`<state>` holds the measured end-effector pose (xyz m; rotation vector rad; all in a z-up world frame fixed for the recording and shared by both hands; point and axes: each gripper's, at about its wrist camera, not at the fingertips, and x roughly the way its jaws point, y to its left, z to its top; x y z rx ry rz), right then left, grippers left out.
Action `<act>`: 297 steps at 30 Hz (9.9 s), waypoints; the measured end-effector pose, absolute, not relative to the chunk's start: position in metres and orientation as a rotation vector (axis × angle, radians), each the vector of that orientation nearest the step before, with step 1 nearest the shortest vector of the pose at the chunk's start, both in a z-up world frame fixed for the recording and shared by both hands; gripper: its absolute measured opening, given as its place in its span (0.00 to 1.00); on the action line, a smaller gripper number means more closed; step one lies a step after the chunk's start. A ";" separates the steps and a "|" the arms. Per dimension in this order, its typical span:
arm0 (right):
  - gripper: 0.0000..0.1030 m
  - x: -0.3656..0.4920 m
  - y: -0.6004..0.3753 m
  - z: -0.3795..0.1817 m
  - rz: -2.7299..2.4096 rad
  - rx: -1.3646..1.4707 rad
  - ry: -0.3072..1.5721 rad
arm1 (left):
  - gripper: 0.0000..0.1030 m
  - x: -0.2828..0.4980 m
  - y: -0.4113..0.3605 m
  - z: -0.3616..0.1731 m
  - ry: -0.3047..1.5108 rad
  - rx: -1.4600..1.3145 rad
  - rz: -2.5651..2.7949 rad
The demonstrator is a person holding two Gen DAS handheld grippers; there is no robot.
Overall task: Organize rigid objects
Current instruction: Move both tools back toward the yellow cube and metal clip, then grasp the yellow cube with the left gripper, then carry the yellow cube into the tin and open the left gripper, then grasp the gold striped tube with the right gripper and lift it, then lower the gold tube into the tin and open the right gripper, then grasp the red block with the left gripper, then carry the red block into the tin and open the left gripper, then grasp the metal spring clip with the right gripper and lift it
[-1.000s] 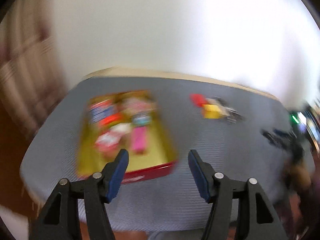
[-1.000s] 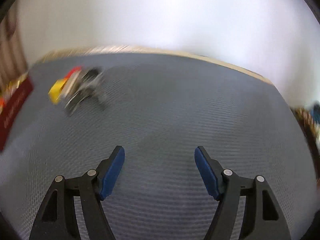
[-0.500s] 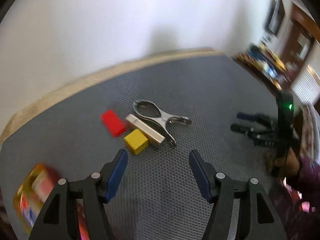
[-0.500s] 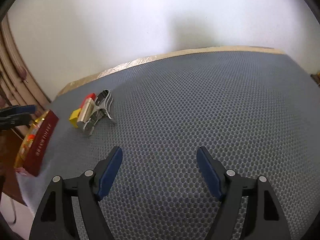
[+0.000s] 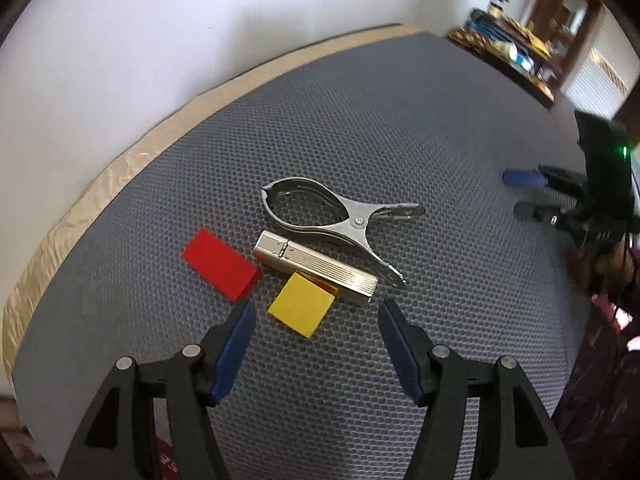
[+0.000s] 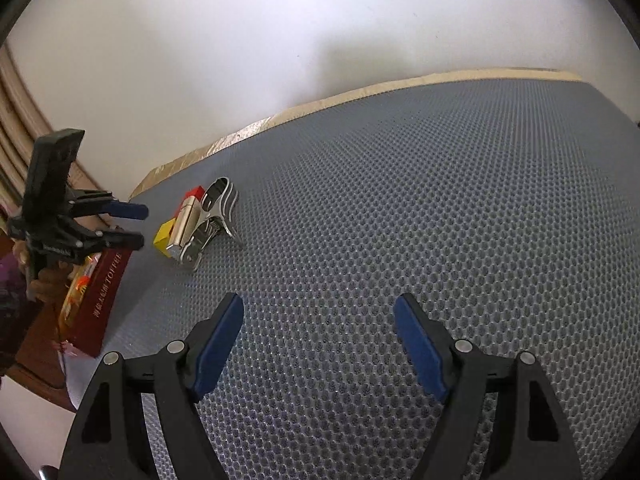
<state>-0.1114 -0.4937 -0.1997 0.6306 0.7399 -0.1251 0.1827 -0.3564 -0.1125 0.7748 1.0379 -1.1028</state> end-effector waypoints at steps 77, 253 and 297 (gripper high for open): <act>0.78 -0.045 -0.427 -0.171 -0.041 0.369 0.831 | 0.38 0.015 -0.041 -0.052 0.796 -0.136 -0.066; 0.87 -0.090 -0.520 -0.191 -0.317 0.451 0.849 | 0.29 0.084 -0.080 -0.065 1.071 -0.015 -0.265; 0.93 0.128 -0.410 -0.161 -0.065 0.159 1.060 | 0.43 0.017 -0.030 -0.062 0.822 -0.028 -0.004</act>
